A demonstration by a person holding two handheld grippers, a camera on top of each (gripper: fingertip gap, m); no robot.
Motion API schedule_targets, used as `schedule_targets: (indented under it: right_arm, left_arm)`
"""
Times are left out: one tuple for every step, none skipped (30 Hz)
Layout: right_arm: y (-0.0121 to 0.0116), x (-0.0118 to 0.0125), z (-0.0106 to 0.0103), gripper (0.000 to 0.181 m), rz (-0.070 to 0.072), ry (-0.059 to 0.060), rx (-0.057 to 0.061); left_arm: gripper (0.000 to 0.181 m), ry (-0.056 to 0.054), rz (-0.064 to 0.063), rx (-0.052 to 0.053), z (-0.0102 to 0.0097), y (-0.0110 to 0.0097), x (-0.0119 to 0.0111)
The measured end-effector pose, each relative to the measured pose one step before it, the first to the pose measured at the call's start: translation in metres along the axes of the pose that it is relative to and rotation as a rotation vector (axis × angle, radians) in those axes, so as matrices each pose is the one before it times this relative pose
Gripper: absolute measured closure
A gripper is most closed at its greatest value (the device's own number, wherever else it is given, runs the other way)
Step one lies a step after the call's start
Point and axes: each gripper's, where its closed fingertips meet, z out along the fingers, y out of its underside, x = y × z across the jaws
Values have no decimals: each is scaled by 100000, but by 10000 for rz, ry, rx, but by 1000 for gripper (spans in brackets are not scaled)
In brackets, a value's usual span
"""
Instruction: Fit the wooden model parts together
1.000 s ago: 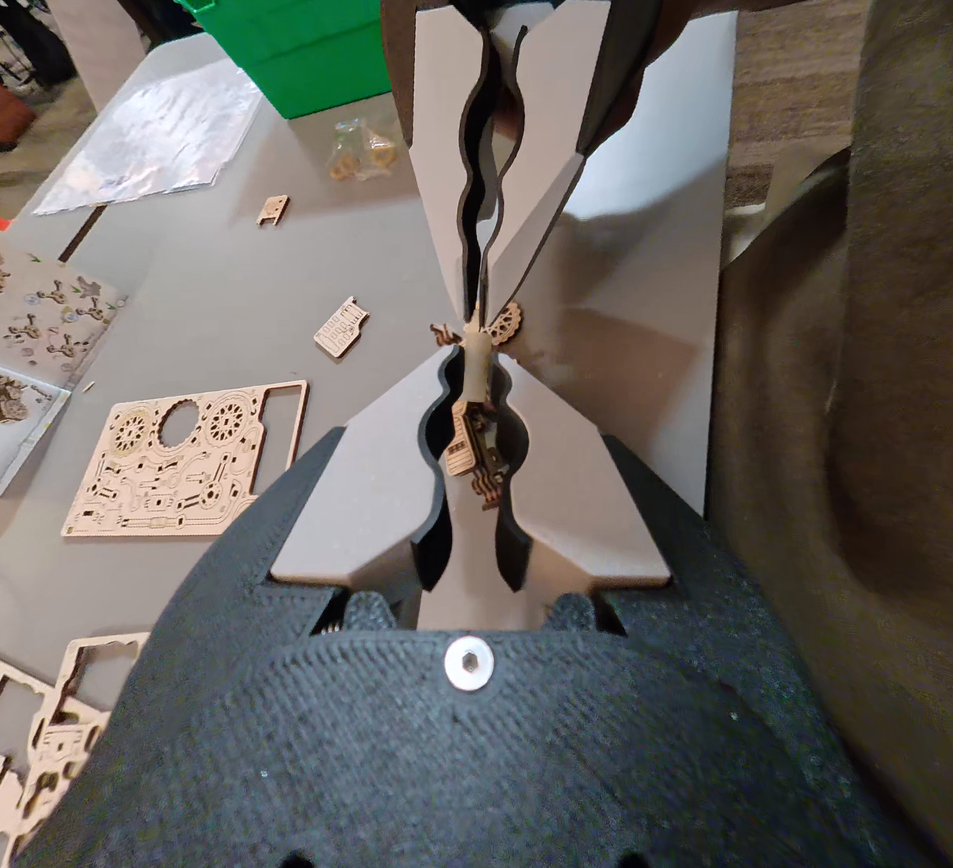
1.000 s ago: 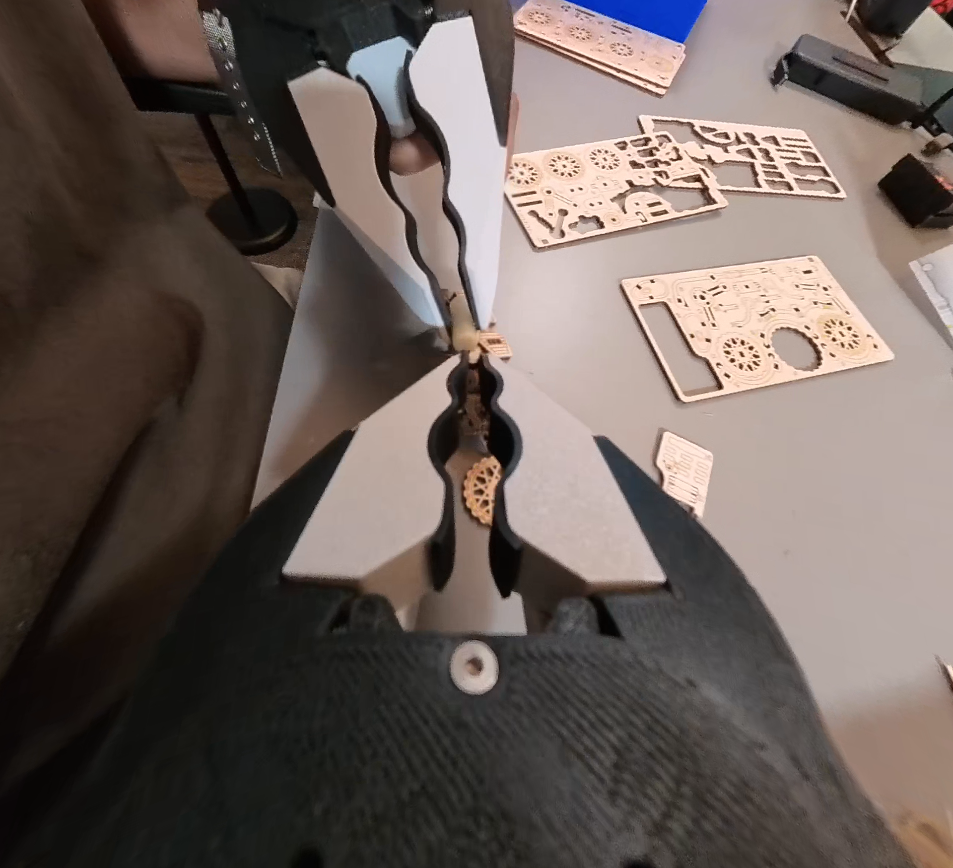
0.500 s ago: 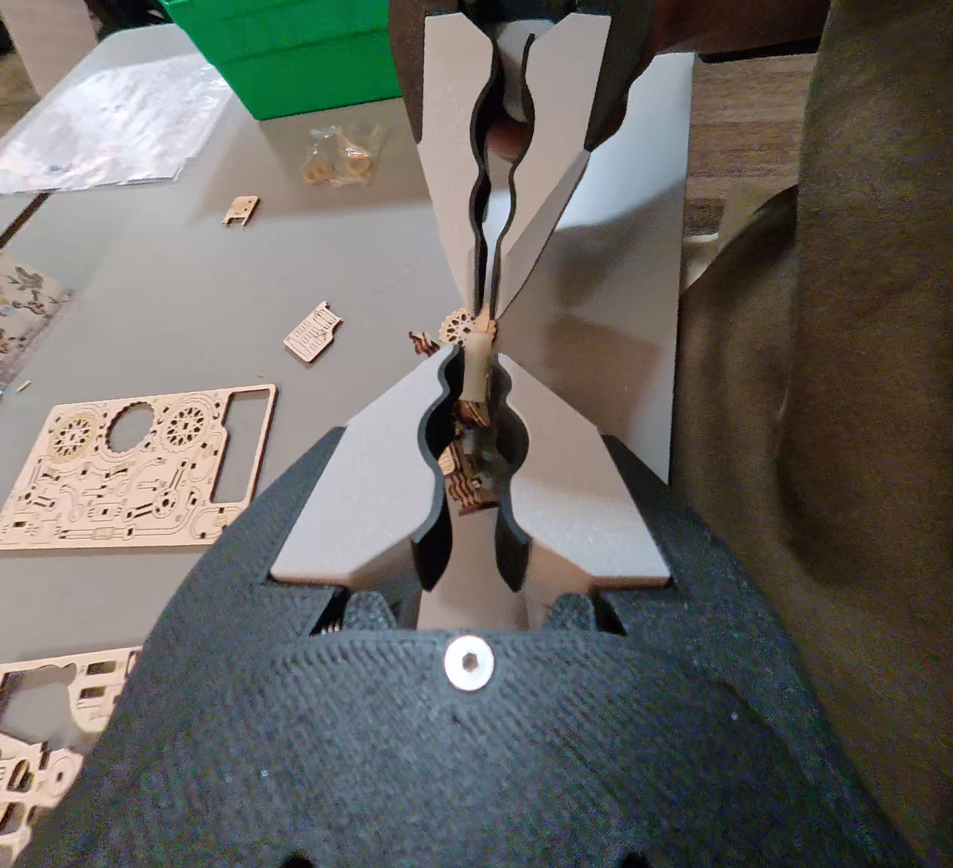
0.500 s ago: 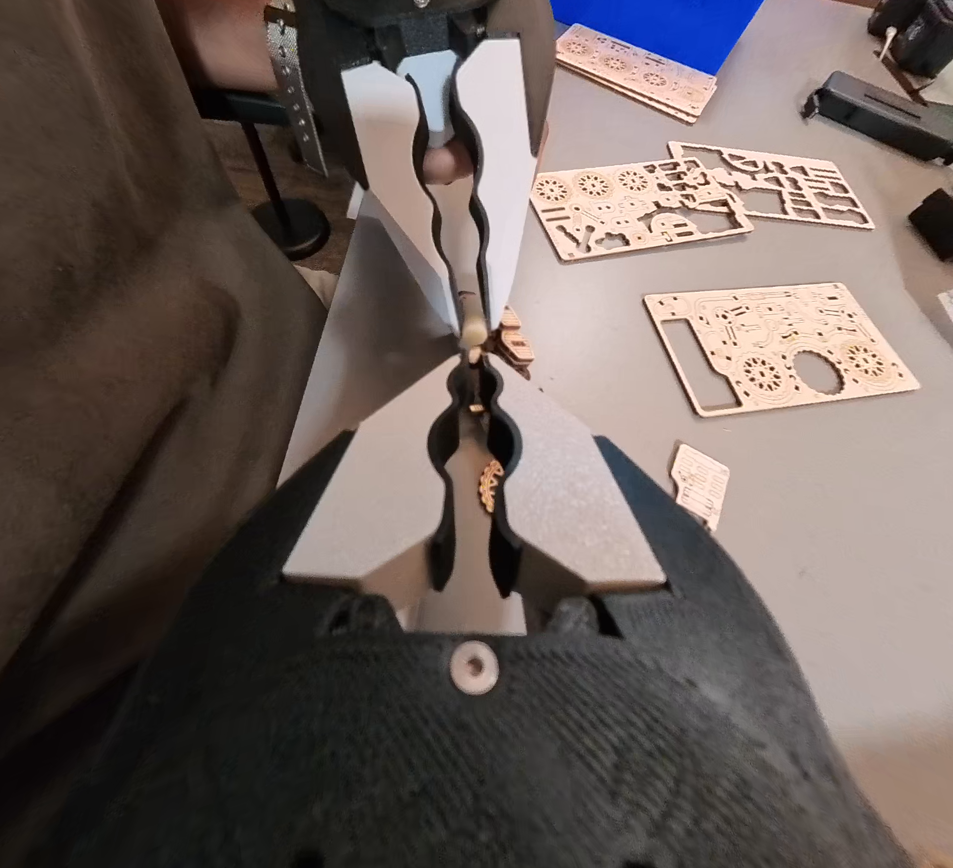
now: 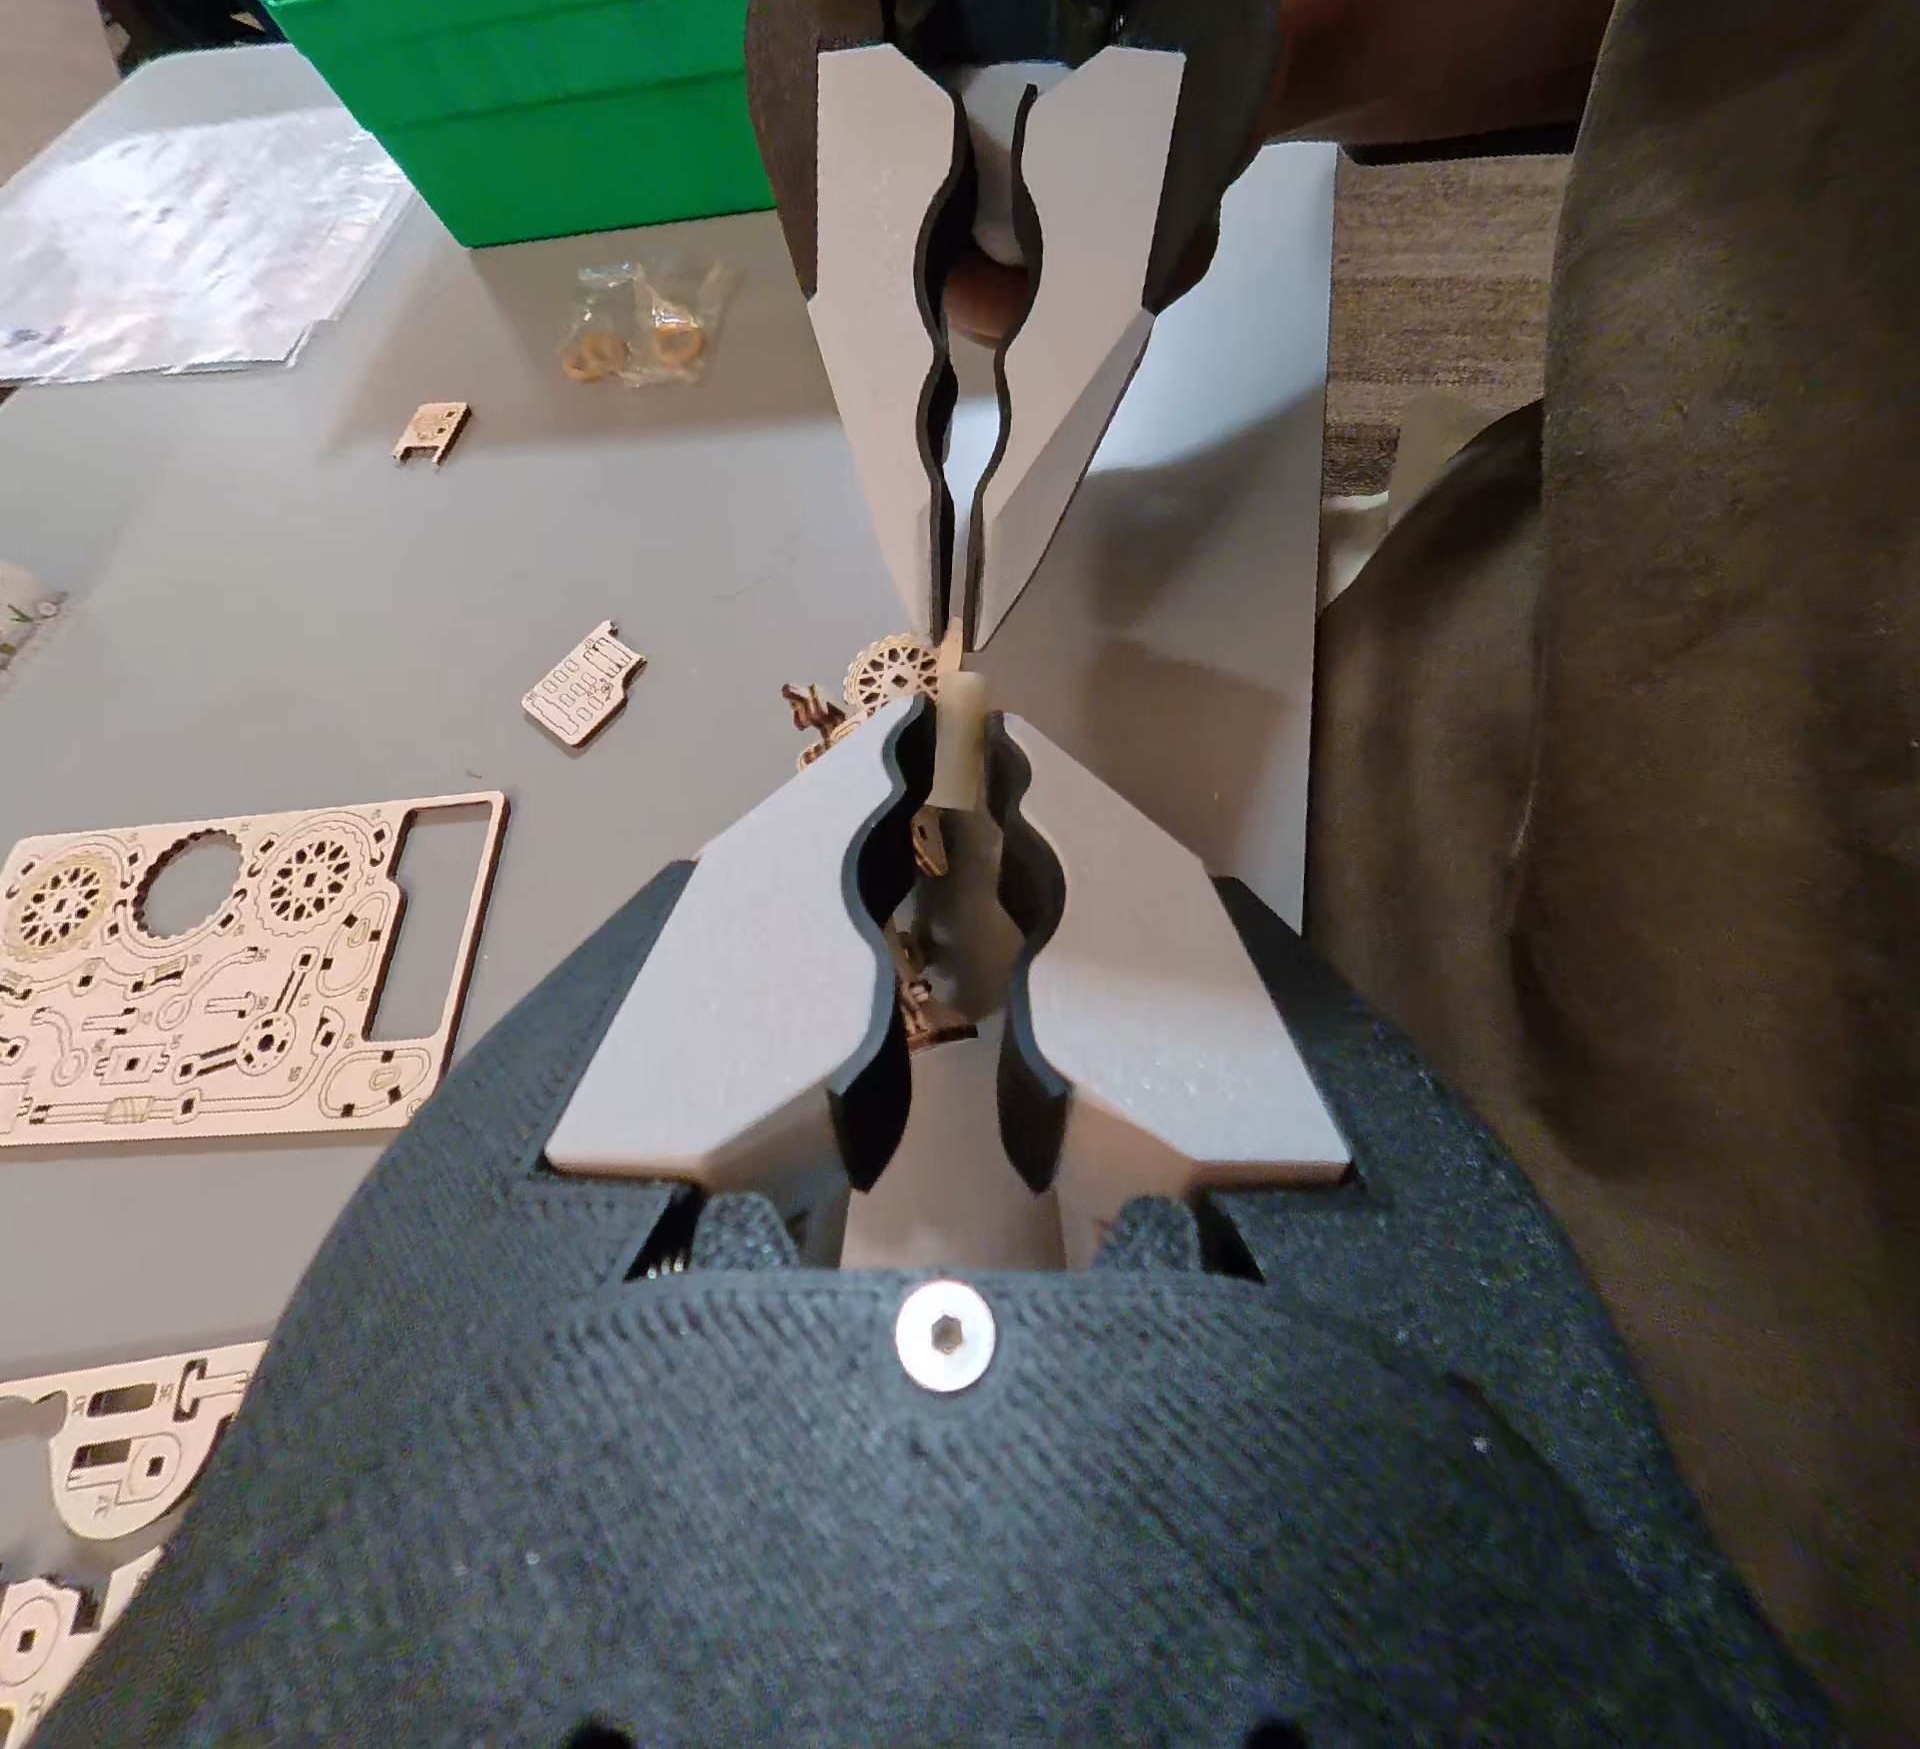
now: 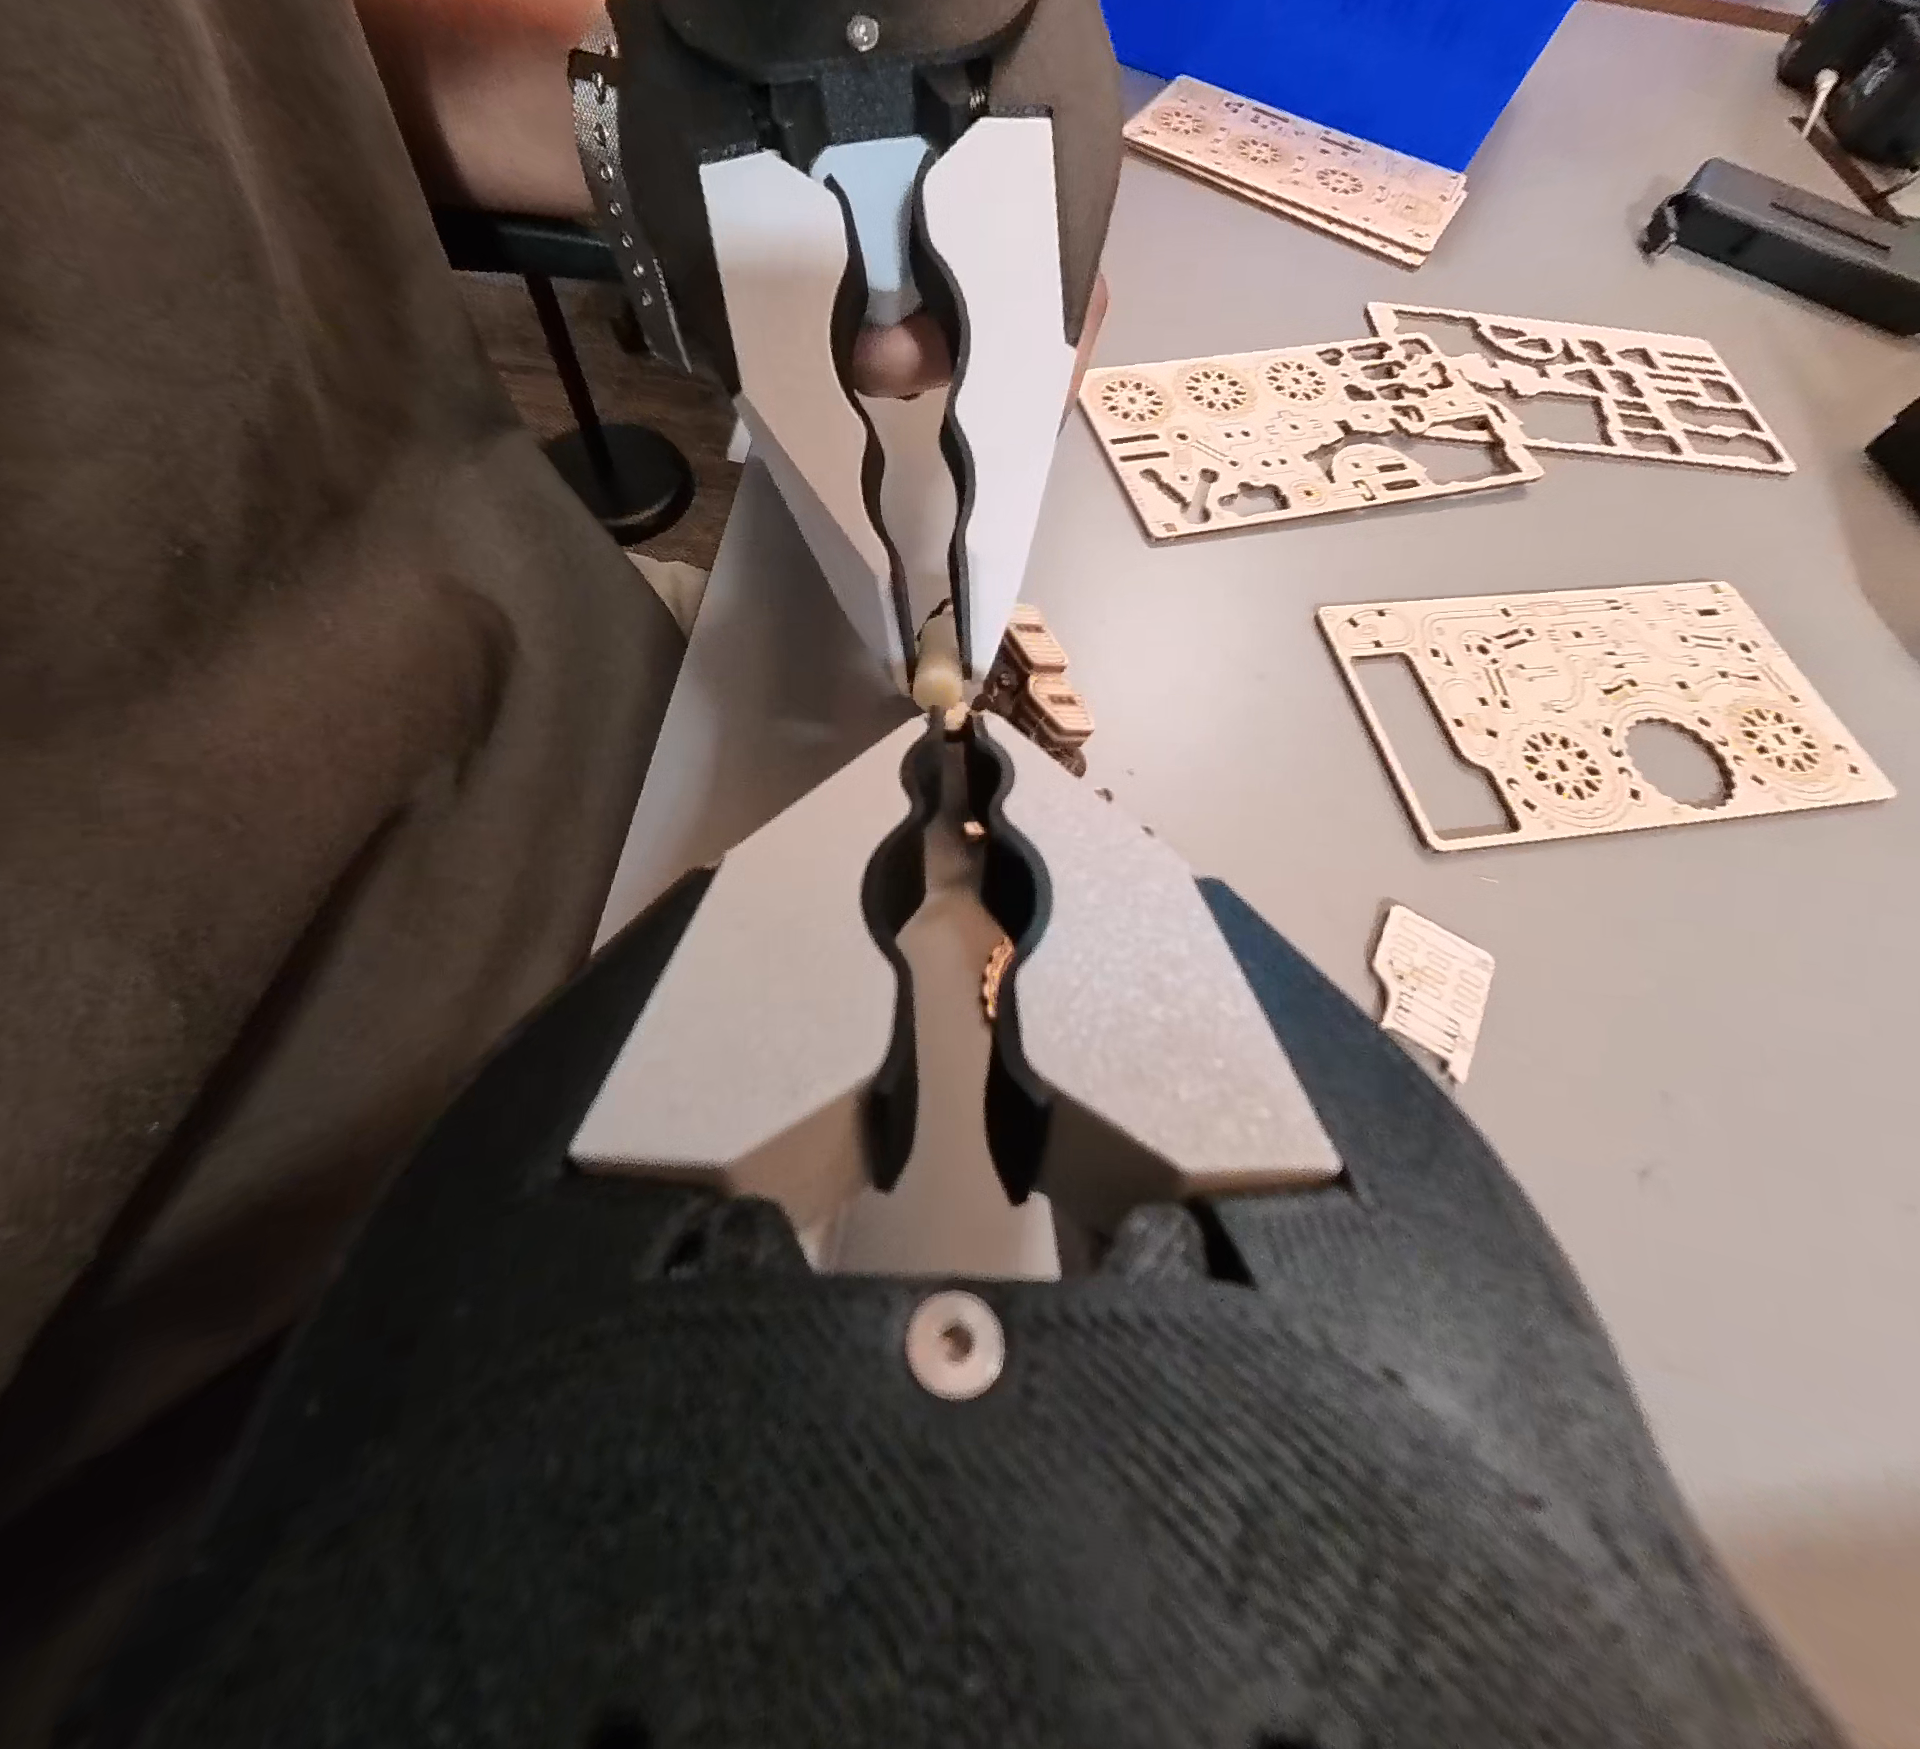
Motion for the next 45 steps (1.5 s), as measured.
schedule_targets:
  right_arm:
    - [-13, -12, -26, 180, -6, -7, 14]
    - [-34, 12, -17, 180, -12, 14, 7]
    - [-62, -19, -19, 180, -29, 11, 20]
    - [-17, -62, 4, 179, -13, -33, 0]
    - [-11, -119, 13, 179, 1, -68, 12]
    - [-66, -133, 18, 180, -43, -58, 46]
    - [-79, -119, 15, 180, -49, -41, 36]
    - [-78, -9, 14, 180, -4, 9, 21]
    - [-13, 41, 9, 180, -9, 33, 7]
    - [13, 58, -5, 179, 11, 25, 16]
    - [-38, 81, -56, 179, 47, 22, 51]
    - [-89, 116, -99, 180, 62, 29, 80]
    - [-99, 137, -118, 180, 74, 34, 88]
    - [-91, 125, -118, 180, 89, 24, 89]
    - [-77, 109, -87, 180, 84, 17, 91]
    - [-43, 100, -71, 180, 90, 10, 62]
    - [8, 129, -40, 180, 87, 28, 30]
    - [27, 79, -11, 180, 69, 17, 17]
    - [12, 40, 6, 180, 63, -6, 12]
    - [13, 1, 27, 180, 51, -18, 11]
    - [-19, -51, 37, 180, 24, -31, 13]
    - [-30, -37, 37, 180, -2, -9, 11]
    - [-35, -57, 47, 179, 0, -20, 13]
    - [-37, -64, 44, 180, 10, -29, 15]
    - [15, -71, 60, 180, -2, -24, -9]
    - [82, -61, 37, 179, -16, -27, -41]
    - [8, -63, 13, 180, -10, -34, 6]
    - [-31, -29, 11, 180, 18, -17, 34]
    - [-43, 11, -1, 180, 26, 3, 41]
    - [-91, -14, -16, 180, 7, 1, 58]
    - [-90, 13, -12, 180, 50, 0, 49]
    - [-23, 61, 10, 180, 78, 19, 20]
    - [15, 54, 43, 180, 57, 31, 1]
    - [45, 43, 76, 180, 75, 34, -29]
    - [48, 71, 70, 180, 94, 39, -29]
    - [26, 44, 53, 180, 92, 25, -14]
    - [-11, 104, 35, 180, 146, 35, 16]
    - [-24, 82, 24, 180, 155, 8, 30]
    - [-13, 48, 5, 180, 138, -15, 25]
    - [-56, -16, -12, 180, 96, -40, 41]
    - [-32, -82, -13, 180, 43, -66, 31]
    - [-34, -103, -65, 180, 5, -92, 32]
    - [-90, -79, -96, 179, 45, -113, 78]
    - [-70, -43, -98, 180, 88, -91, 76]
    - [25, 123, -37, 180, 21, 54, -4]
  left_arm:
    - [174, 3, -10, 22, -3, -43, 10]
    - [174, 16, -42, 30, -35, -46, -14]
    - [174, 24, -48, 48, -42, -57, -12]
    - [174, 12, -56, 58, -61, -66, -39]
    - [174, -28, -40, 27, -43, -27, -82]
    - [174, -47, -36, 12, -51, -18, -126]
    - [174, -40, -62, 3, -32, 7, -118]
    - [174, -40, -25, -36, -13, 87, -104]
    - [174, -43, -6, -39, -5, 93, -92]
    - [174, -36, -16, -28, 10, 76, -88]
    - [174, -38, -22, -42, 42, 105, -79]
    - [174, -49, -10, -40, 47, 97, -83]
    - [174, -57, -6, -8, 34, 49, -93]
    - [174, -27, -30, 11, -3, 11, -72]
    - [174, -20, -42, 29, -30, -11, -79]
    - [174, -9, -27, 67, -55, -61, -58]
    - [174, 22, -40, 77, -53, -86, -7]
    - [174, 33, -32, 95, -63, -111, 7]
    - [174, 41, -5, 103, -53, -132, 38]
    - [174, 45, 2, 72, -30, -105, 71]
    - [174, 25, -5, 35, -3, -57, 40]
    - [174, 37, 10, 13, 10, -34, 83]
    - [174, 51, 18, -2, 29, -8, 115]
    - [174, 54, 8, -26, 65, 22, 116]
    - [174, 49, 40, -15, 55, 9, 141]
    - [174, -15, 108, -57, 22, 88, 39]
    - [174, -4, 82, -29, 16, 28, 52]
    - [174, -9, 35, -9, -16, -13, 21]
    - [174, -45, 44, 26, -52, -63, -48]
    - [174, -15, 18, 38, -46, -75, -6]
    - [175, -19, 8, 35, -27, -70, -18]
    - [175, -63, 52, 18, -24, -16, -65]
    - [175, -53, 60, -30, -3, 43, -47]
    - [175, -54, 64, -64, 18, 89, -46]
    - [175, -74, 70, -54, 5, 92, -61]
    - [175, -58, 74, -43, 8, 65, -32]
    - [175, -104, 92, -23, -18, 20, -98]
    - [175, -75, 70, -23, -18, 15, -75]
    - [175, -27, 24, -5, -16, -2, -35]
    - [175, 15, -13, 28, -28, -30, 5]
    - [175, 42, -25, 29, -16, -22, 32]
    - [175, 21, -11, 21, 11, -41, 44]
    - [175, -44, -8, 20, 55, -83, -14]
    - [175, -40, 26, 10, 46, -86, -4]
    - [174, -63, 23, -21, 1, -20, -79]
